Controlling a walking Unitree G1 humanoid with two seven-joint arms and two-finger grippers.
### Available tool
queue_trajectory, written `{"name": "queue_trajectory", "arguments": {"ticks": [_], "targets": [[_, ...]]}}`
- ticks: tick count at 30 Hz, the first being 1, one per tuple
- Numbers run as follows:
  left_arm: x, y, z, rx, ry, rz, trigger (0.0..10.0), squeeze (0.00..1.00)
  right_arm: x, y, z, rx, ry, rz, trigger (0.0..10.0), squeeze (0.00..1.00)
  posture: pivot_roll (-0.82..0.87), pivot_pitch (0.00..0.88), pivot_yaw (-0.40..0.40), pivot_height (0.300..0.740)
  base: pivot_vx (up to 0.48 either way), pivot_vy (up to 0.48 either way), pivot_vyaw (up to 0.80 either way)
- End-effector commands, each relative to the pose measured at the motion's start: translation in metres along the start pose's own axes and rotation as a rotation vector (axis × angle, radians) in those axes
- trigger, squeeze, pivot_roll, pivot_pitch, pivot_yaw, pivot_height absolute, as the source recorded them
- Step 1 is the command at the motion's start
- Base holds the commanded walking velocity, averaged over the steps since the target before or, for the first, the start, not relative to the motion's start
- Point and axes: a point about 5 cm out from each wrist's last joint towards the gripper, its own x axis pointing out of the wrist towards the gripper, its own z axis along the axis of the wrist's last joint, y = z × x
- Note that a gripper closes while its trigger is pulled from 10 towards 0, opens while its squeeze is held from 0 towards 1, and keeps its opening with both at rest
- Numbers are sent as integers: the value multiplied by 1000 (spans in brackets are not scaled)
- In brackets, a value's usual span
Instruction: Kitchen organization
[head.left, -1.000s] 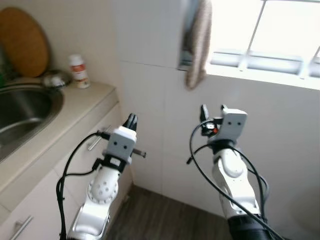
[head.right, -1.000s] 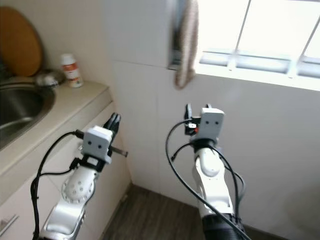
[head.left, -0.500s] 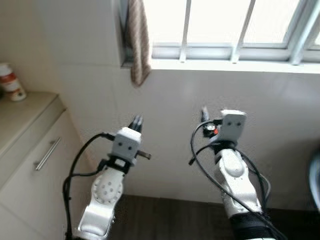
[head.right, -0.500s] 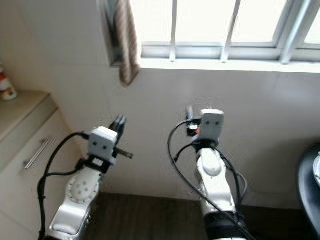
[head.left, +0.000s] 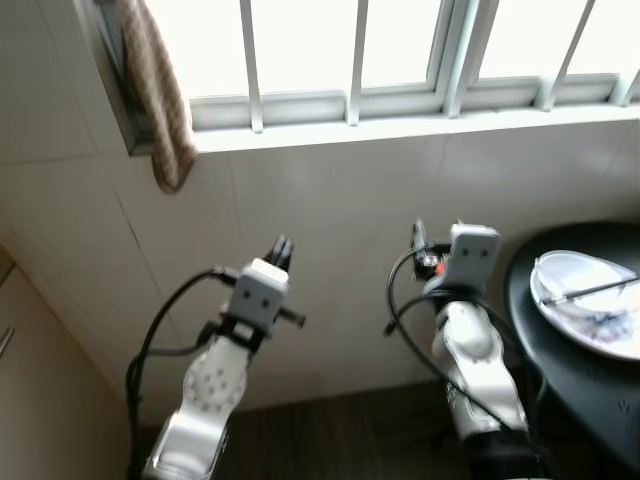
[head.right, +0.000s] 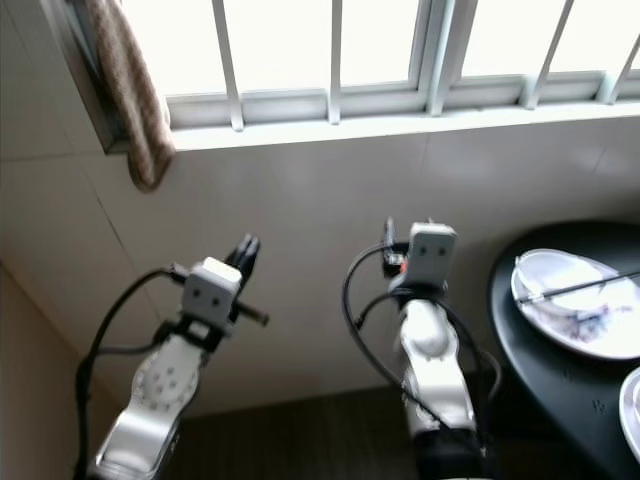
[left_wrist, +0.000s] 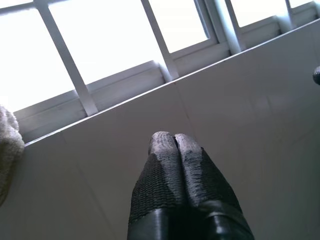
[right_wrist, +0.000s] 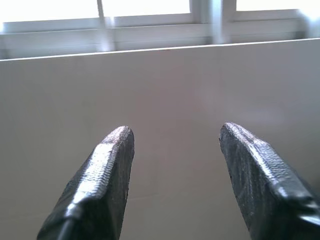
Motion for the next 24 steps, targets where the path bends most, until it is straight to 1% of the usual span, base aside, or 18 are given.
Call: {"name": "queue_trajectory", "arguments": {"ticks": [1,7,11,15,17,24], "targets": [[0,-4,1,-15,1,-9,10000,0,2,-7,3,-29,-11,-16,10000,0,-82,0,34,740,0,-480,0],[0,-5,-1,-14,5,-10,10000,0,2,-6,0,-35,5,-10,10000,0,-82,0,33,740,0,-480,0],[0,-5,-1,-14,8,-11,10000,0,1,-4,-6,-48,39,14,10000,0,-84,0,33,740,0,-301,0],[-1,-6,-2,-25,3,-7,10000,0,0,0,-10,-64,61,46,10000,0,-87,0,33,740,0,0,0],[-1,-7,-6,-22,31,-2,10000,0,-2,2,-13,-74,78,64,10000,0,-88,0,33,740,0,0,0],[-4,-5,-9,-31,37,1,10000,0,-2,4,-14,-112,83,86,10000,0,-86,0,31,740,0,0,0]]}}
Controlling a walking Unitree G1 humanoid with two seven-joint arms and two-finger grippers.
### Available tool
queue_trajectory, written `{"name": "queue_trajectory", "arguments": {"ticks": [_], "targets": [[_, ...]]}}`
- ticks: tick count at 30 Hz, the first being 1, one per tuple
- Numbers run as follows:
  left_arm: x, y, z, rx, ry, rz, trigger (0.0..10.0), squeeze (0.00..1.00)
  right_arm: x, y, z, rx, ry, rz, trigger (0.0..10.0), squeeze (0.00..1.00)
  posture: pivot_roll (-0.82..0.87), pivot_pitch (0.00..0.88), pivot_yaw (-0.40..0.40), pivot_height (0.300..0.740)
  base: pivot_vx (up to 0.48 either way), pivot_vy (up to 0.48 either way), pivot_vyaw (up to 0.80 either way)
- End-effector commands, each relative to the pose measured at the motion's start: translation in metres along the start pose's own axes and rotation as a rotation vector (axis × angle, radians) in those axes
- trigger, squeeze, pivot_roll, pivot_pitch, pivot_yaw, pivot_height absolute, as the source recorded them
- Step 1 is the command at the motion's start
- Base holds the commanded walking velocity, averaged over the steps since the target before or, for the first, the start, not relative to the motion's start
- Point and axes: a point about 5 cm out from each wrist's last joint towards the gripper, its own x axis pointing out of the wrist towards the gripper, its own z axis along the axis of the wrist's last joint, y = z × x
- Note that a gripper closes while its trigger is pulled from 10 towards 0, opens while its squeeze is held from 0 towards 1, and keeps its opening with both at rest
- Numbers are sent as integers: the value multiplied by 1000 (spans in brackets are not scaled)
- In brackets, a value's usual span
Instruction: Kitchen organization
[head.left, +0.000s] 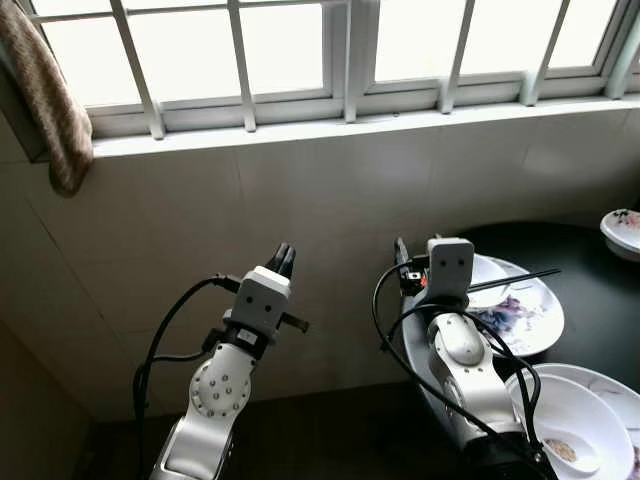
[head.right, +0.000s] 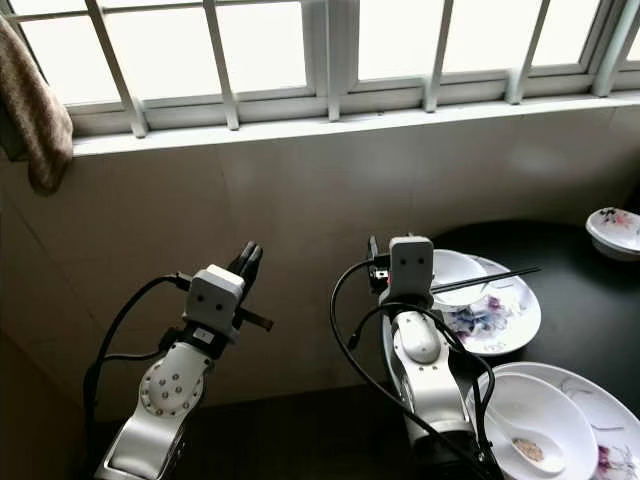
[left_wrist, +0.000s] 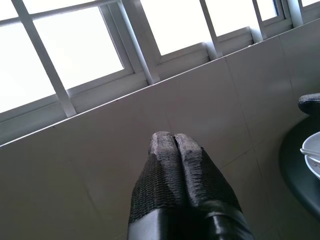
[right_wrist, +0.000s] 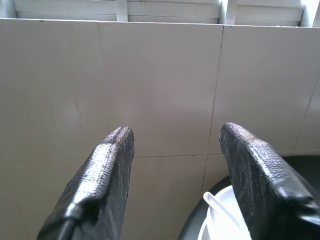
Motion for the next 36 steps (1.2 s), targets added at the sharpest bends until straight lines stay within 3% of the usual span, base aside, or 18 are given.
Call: {"name": "queue_trajectory", "arguments": {"ticks": [1,16,21,27,36], "targets": [[-4,7,-5,7,22,17,10000,0,1,9,2,-19,-1,37,10000,0,-86,0,30,740,0,0,0],[-12,1,-11,5,45,-10,10000,0,-4,13,-6,-90,22,89,10000,0,-87,0,31,740,0,0,0],[-26,-4,-25,-18,126,-19,10000,0,-12,22,-17,-172,59,194,10000,0,-88,0,34,740,0,0,0],[-53,-24,-47,-44,284,-67,10000,0,-30,30,-35,-237,114,323,10000,0,-85,0,27,740,0,0,0],[-54,-21,-54,-78,328,-46,10000,0,-38,41,-37,-309,95,423,10000,0,-86,0,27,740,0,0,0]]}}
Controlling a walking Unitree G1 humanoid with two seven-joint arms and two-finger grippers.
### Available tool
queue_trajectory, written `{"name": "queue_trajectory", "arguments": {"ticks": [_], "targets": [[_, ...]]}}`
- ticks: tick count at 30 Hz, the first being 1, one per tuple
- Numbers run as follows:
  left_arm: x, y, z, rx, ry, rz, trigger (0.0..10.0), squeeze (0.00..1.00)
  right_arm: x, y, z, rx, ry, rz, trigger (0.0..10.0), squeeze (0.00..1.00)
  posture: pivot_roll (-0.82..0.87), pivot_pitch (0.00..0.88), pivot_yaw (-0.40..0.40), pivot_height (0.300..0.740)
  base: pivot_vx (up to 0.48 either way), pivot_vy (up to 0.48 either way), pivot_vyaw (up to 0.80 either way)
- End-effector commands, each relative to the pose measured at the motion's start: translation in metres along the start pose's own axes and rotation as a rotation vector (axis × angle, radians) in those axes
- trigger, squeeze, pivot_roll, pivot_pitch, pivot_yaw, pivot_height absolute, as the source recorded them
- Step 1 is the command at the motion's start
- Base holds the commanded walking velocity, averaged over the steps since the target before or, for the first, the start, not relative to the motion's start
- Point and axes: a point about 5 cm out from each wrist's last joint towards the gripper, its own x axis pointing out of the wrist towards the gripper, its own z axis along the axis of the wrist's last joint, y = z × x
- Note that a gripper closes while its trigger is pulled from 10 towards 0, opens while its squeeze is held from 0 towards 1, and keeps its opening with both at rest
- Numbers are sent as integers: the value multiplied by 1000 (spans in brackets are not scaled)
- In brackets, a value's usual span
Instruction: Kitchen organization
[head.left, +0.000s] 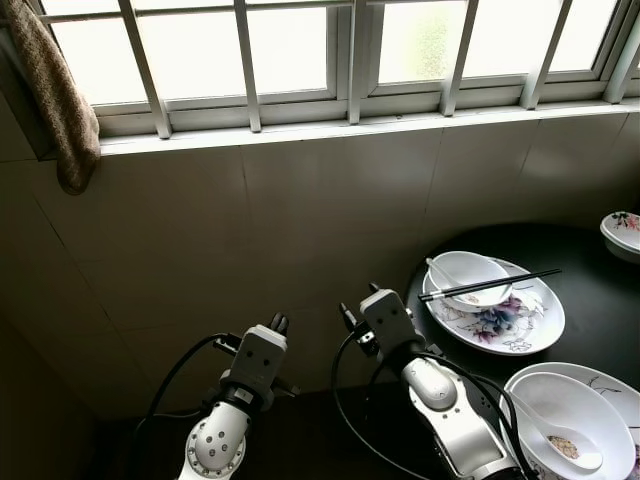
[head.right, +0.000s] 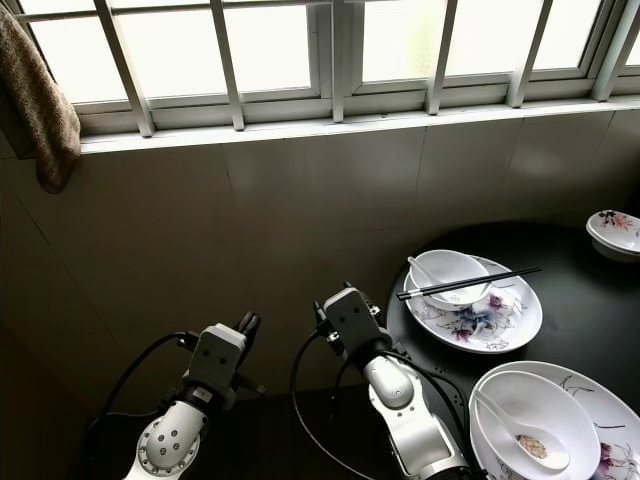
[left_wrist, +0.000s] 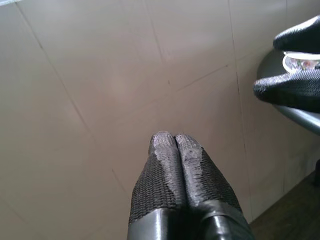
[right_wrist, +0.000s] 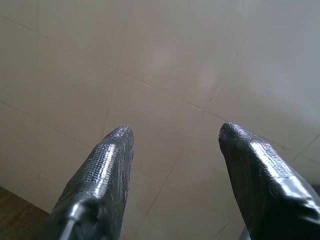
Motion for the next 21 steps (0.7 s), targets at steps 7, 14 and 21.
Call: {"name": "queue_trajectory", "arguments": {"ticks": [7,14,21], "targets": [[0,2,-3,-8,24,1,10000,0,0,2,2,-14,-11,11,10000,0,-85,0,26,740,0,0,0],[0,1,-4,-15,26,-5,10000,0,0,3,1,-14,-9,12,10000,0,-86,0,26,740,0,0,0],[0,2,-6,-12,32,-11,10000,0,1,1,0,-12,-7,-1,10000,0,-84,0,27,740,0,0,0]]}}
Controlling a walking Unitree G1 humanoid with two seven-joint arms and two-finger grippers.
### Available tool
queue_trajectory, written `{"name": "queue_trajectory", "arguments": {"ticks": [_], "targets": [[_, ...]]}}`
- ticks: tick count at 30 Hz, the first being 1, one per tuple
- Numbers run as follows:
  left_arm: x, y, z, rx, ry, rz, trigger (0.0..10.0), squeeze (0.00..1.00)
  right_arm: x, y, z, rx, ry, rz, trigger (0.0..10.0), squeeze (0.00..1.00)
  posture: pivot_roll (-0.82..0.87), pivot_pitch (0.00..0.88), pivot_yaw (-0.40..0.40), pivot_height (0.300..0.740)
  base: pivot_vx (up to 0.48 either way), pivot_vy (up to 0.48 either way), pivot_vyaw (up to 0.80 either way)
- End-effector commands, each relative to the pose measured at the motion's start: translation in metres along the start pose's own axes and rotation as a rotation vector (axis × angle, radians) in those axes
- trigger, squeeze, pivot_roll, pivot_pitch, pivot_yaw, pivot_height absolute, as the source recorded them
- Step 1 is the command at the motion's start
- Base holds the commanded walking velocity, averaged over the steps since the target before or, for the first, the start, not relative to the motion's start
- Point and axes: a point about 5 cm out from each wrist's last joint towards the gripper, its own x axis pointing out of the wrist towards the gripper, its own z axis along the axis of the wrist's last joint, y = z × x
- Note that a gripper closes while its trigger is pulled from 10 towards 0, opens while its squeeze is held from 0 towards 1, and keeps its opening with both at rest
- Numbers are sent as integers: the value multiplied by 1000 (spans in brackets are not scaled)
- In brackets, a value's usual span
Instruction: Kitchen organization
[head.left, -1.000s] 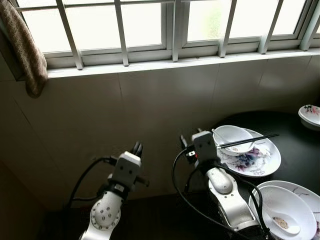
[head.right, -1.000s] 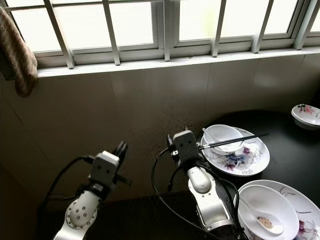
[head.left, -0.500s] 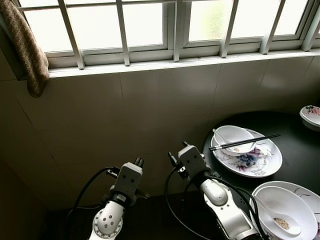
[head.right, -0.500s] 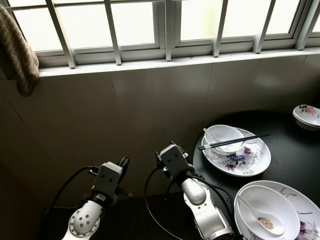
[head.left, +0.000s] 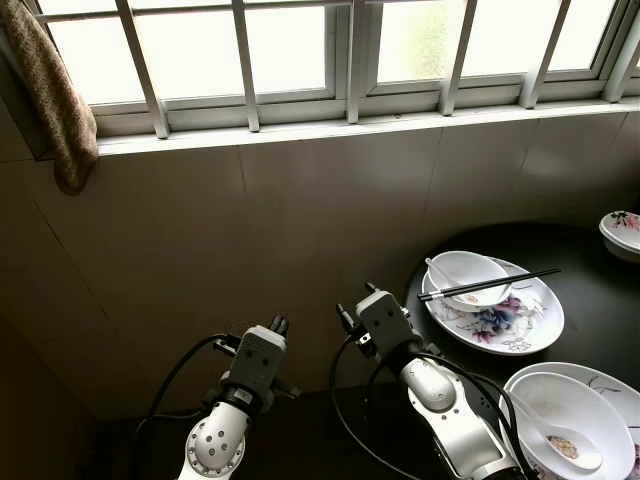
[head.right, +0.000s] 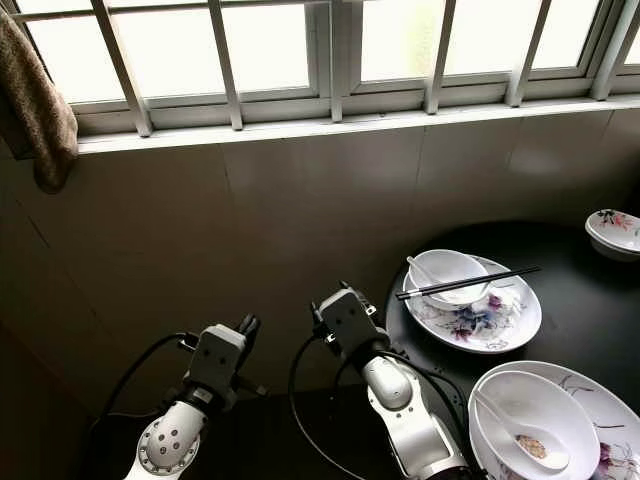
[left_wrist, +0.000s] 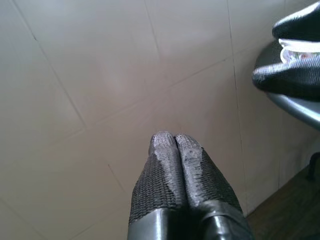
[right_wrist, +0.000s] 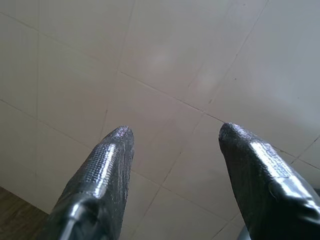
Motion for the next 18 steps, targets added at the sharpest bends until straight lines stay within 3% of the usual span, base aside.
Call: {"name": "queue_trajectory", "arguments": {"ticks": [1,15,18], "targets": [[0,3,-1,-2,11,4,10000,0,1,1,0,-3,0,-1,10000,0,-84,0,27,740,0,0,0],[2,7,-2,-28,7,27,10000,0,2,-1,-3,36,21,-24,10000,0,-85,0,26,740,0,0,0],[2,8,-3,-42,14,32,10000,0,4,-1,-2,87,33,-36,10000,0,-86,0,26,740,0,173,-800]]}}
